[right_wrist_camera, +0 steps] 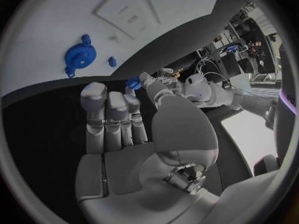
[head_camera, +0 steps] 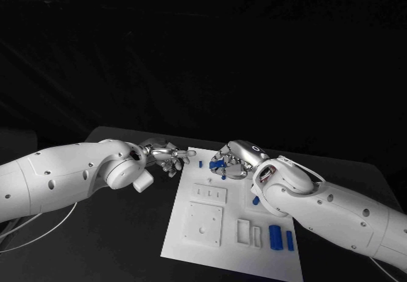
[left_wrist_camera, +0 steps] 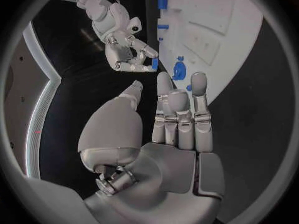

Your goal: Assemble the parts on the task board

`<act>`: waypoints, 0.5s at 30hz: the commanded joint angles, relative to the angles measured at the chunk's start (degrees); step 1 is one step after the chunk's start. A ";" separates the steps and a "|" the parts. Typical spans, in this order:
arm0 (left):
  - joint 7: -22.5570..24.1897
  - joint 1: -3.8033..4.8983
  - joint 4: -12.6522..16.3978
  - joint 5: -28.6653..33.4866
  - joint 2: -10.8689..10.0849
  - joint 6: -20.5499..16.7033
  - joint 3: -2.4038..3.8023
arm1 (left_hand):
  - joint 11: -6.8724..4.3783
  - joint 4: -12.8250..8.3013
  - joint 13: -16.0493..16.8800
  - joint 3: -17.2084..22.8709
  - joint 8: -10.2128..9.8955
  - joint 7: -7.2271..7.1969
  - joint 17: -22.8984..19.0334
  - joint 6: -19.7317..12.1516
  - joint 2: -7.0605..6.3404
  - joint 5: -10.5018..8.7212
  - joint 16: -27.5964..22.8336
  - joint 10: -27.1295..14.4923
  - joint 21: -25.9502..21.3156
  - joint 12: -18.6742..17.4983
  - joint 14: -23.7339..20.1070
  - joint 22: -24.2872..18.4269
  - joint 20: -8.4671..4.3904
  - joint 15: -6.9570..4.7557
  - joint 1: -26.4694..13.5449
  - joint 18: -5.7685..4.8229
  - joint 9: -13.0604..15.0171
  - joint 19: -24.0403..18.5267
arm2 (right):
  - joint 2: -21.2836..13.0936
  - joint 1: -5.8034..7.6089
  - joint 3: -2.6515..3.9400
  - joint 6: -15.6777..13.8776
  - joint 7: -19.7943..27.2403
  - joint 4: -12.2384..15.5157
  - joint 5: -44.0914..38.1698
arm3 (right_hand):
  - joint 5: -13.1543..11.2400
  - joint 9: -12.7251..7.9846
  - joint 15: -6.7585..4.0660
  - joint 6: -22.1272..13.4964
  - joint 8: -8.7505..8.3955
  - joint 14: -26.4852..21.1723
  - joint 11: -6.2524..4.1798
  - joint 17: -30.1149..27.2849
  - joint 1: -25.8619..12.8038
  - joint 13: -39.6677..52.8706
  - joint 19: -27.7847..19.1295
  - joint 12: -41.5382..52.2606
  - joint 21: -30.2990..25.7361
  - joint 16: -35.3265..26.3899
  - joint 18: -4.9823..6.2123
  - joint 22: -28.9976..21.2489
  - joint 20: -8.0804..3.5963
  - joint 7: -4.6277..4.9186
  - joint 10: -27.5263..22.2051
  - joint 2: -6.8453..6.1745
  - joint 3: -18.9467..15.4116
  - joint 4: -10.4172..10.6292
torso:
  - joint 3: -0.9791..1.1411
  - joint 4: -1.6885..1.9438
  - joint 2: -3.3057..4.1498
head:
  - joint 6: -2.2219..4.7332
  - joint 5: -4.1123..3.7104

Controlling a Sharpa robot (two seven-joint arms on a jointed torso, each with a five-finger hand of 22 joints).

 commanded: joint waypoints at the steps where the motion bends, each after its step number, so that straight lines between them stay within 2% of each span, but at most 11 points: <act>1: -0.81 -0.25 -0.24 -1.22 0.57 4.47 -0.05 | 0.21 1.33 1.31 0.25 0.41 -0.17 -1.22 -1.65 -0.06 0.07 1.28 -1.08 0.35 1.31 -0.64 1.08 0.14 0.04 -0.51 -1.02 10.93 -0.28 | -0.94 -0.29 0.15 0.03 0.54 1.60 2.10 | 0.25 0.01 -0.37 0.05 0.10 -0.04 -0.08 -0.02 0.03 0.05 3.22 0.17 0.05 0.25 0.23 2.68 -0.23 -0.01 0.31 -0.51 -0.10 0.32 | 0.53 -0.55 -0.03 | -0.22 0.28; 2: -0.68 -0.35 -0.39 -1.49 0.75 4.59 -0.08 | 0.18 1.45 1.45 0.31 -2.42 -0.23 -2.01 -0.27 -0.14 0.08 2.00 -1.14 0.07 1.46 -0.85 1.01 0.06 -0.01 -0.57 -0.97 13.22 -0.28 | -1.31 -0.37 0.22 0.08 0.54 2.16 2.31 | 0.29 0.01 -0.37 0.04 0.10 -0.03 -0.08 -0.01 0.06 0.06 3.22 0.17 0.07 0.26 0.25 2.68 -0.23 -0.01 0.31 -0.51 -0.11 0.34 | 0.60 -0.61 -0.05 | -0.31 0.25; 3: -0.59 -0.41 -0.47 -1.64 0.86 4.64 -0.09 | 0.17 1.55 1.59 0.21 -3.50 -0.27 -2.54 -0.07 -0.16 0.13 2.51 -1.21 0.25 1.66 -1.01 1.30 0.12 0.05 -0.67 -1.14 16.11 0.03 | -1.53 -0.42 0.27 0.13 0.54 2.49 2.44 | 0.36 0.01 -0.37 0.04 0.10 -0.02 -0.09 0.01 0.11 0.08 3.23 0.18 0.11 0.28 0.27 2.68 -0.22 -0.01 0.31 -0.52 -0.14 0.36 | 0.59 -0.63 -0.08 | -0.38 0.20; 4: -0.41 -0.53 -0.58 -1.87 1.02 4.70 -0.10 | 0.14 1.80 1.65 0.32 -3.66 -0.32 -2.62 0.03 -0.20 0.09 2.66 -1.25 0.10 1.75 -1.10 1.23 0.05 -0.01 -0.90 -1.07 16.71 -0.28 | -1.88 -0.48 0.35 0.23 0.54 3.02 2.72 | 0.36 0.01 -0.37 0.04 0.10 -0.02 -0.09 0.01 0.11 0.08 3.23 0.18 0.11 0.28 0.27 2.68 -0.22 -0.01 0.31 -0.52 -0.14 0.36 | 0.62 -0.70 -0.07 | -0.36 0.12; 6: 0.05 -0.74 -0.70 -2.18 1.30 4.51 -0.13 | 0.19 2.03 1.77 0.40 -4.25 -0.29 -2.86 0.03 -0.32 0.05 3.01 -1.52 0.21 1.93 -1.32 1.28 0.07 0.03 -0.99 -1.08 18.12 -0.35 | -2.42 -0.58 0.46 0.46 0.55 3.89 3.27 | 0.37 0.01 -0.37 0.05 0.10 -0.02 -0.09 0.01 0.11 0.08 3.23 0.18 0.12 0.29 0.27 2.68 -0.22 -0.01 0.32 -0.52 -0.15 0.37 | 0.53 -0.69 -0.09 | -0.38 -0.21; 8: 0.72 -0.94 -0.71 -2.54 1.57 3.94 -0.14 | 0.40 2.03 1.89 0.33 -5.06 -0.07 -3.39 -0.41 -0.41 0.07 3.06 -2.32 0.22 2.06 -1.65 1.26 0.20 0.19 -1.06 -1.03 19.49 -0.59 | -2.71 -0.67 0.52 0.74 0.58 4.49 3.66 | 0.39 0.02 -0.37 0.08 0.12 -0.01 -0.07 0.03 0.10 0.09 3.23 0.19 0.17 0.31 0.28 2.69 -0.20 0.00 0.33 -0.52 -0.20 0.41 | 0.63 -0.86 -0.09 | -0.45 -0.53; 10: 1.43 -1.08 -0.66 -2.81 1.80 3.47 -0.15 | 0.91 2.34 2.17 0.23 -4.80 0.37 -3.57 -1.92 -0.61 0.07 3.02 -3.96 -0.10 2.33 -2.65 1.21 0.56 0.66 -1.65 -1.03 20.32 -1.27 | -2.84 -0.80 0.56 1.09 0.63 4.94 3.92 | 0.39 0.02 -0.37 0.08 0.12 -0.01 -0.07 0.03 0.10 0.09 3.23 0.19 0.17 0.31 0.28 2.69 -0.20 0.00 0.33 -0.52 -0.20 0.41 | 0.69 -1.01 -0.09 | -0.40 -0.47; 12: 2.23 -1.19 -0.53 -2.94 2.03 3.05 -0.15 | 1.13 2.51 2.99 0.25 -3.19 0.55 -3.86 -3.48 -0.77 0.07 3.82 -5.64 -0.21 4.05 -3.53 1.27 0.90 0.90 -1.94 -0.74 21.30 -1.63 | -2.95 -0.94 0.59 1.36 0.66 5.41 4.10 | 0.49 0.00 -0.36 -0.04 0.09 -0.05 -0.07 -0.05 0.16 0.10 3.21 0.17 0.12 0.20 0.30 2.67 -0.19 0.03 0.30 -0.47 -0.27 0.42 | 0.78 -1.13 -0.05 | -0.50 -0.44; 15: 3.05 -1.28 -0.36 -2.88 2.19 2.84 -0.15 | 1.17 2.79 3.10 0.27 -2.36 0.58 -4.33 -3.95 -0.81 0.04 4.21 -6.24 -0.25 4.94 -3.75 1.26 1.00 0.95 -2.17 -0.69 21.09 -1.78 | -2.98 -1.05 0.61 1.50 0.71 5.77 4.20 | 0.49 0.00 -0.36 -0.04 0.09 -0.05 -0.07 -0.05 0.16 0.10 3.21 0.17 0.12 0.20 0.30 2.67 -0.19 0.03 0.30 -0.47 -0.27 0.42 | 0.80 -1.07 -0.10 | -0.53 -0.45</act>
